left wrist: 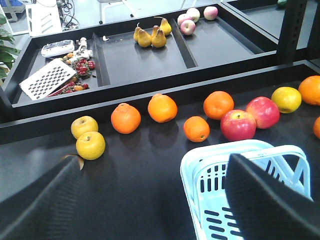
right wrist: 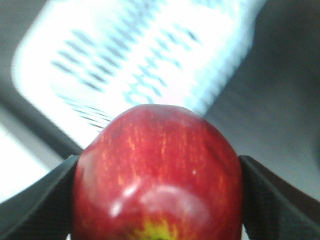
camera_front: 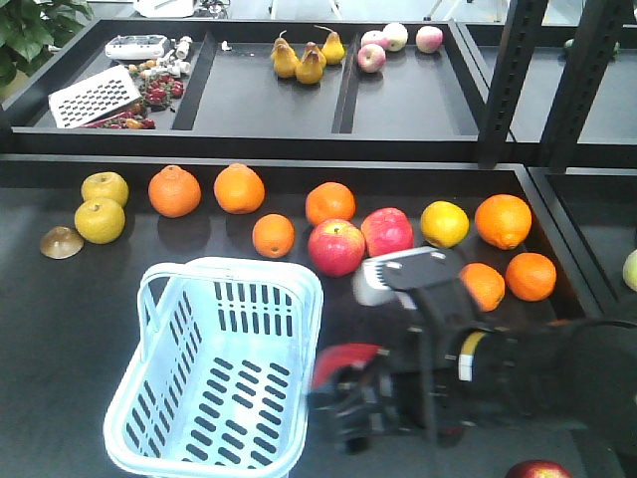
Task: Pick three apples into basket with both arms
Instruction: 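Move the apple over the basket and release it with the right gripper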
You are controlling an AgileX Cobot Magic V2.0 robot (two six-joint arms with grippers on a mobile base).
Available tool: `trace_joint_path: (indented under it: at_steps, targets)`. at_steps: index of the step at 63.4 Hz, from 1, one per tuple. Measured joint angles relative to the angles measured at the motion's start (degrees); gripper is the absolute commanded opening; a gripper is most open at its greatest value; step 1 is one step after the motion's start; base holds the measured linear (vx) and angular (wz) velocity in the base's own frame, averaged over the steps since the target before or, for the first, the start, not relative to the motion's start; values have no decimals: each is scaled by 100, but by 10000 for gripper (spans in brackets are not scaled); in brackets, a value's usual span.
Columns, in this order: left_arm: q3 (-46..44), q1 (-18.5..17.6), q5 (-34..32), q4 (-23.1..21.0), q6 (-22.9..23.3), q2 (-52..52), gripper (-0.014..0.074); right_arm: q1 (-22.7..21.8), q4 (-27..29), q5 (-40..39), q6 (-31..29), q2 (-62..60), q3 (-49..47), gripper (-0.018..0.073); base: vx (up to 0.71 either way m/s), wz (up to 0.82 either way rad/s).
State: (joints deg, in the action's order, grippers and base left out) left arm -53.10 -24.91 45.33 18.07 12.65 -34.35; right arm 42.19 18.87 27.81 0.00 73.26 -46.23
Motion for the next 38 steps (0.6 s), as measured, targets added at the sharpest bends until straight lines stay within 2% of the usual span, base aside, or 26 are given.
trace_joint_path:
  at_steps: [6, 16, 33, 38]
  targets:
    - [0, 0, 0, 0, 0, 0, 558, 267, -58, -150, -48, 366, -332, 350, 0, 0]
    - [0, 0, 0, 0, 0, 0, 558, 327, -71, -222, -48, 1188, -812, 392, 0, 0]
    - [0, 0, 5, 0, 0, 0, 558, 524, -84, -326, -92, 1894, -1398, 650, 0, 0]
    - [0, 0, 4, 0, 0, 0, 558, 530, -84, -434, -92, 1944, -1431, 699, 0, 0]
